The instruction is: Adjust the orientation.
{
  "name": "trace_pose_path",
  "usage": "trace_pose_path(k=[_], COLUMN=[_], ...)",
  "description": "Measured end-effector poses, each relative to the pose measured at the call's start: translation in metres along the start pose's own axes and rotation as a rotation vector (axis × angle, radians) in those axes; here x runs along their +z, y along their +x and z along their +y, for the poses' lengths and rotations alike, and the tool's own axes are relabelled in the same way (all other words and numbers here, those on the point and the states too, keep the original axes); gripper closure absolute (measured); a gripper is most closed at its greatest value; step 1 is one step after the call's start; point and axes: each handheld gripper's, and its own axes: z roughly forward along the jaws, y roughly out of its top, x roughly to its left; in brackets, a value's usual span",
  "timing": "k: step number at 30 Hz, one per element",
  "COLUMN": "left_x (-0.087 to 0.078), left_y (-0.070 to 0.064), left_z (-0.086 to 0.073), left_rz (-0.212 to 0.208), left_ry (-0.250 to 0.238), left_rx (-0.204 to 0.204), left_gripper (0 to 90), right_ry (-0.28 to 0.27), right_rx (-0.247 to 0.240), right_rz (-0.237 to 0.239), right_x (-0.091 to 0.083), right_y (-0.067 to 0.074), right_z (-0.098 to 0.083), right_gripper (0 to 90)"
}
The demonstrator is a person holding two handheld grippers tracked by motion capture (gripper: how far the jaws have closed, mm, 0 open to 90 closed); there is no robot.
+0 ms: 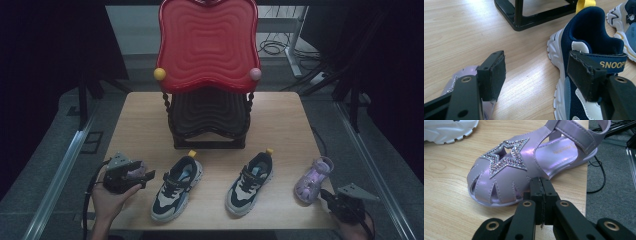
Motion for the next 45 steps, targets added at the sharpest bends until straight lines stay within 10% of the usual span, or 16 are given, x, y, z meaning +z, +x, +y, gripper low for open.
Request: trace_pose_path(k=[45], left_x=[0.002], left_y=[0.004], left_z=[-0.006], left_rz=[0.011], left_ry=[0.039], left_rx=[-0.038], left_gripper=[33.0], right_ry=[0.02], right_rx=[-0.131], right_rz=[0.051], right_x=[0.016], right_y=[0.034], right_z=[0.023], right_gripper=[90.0])
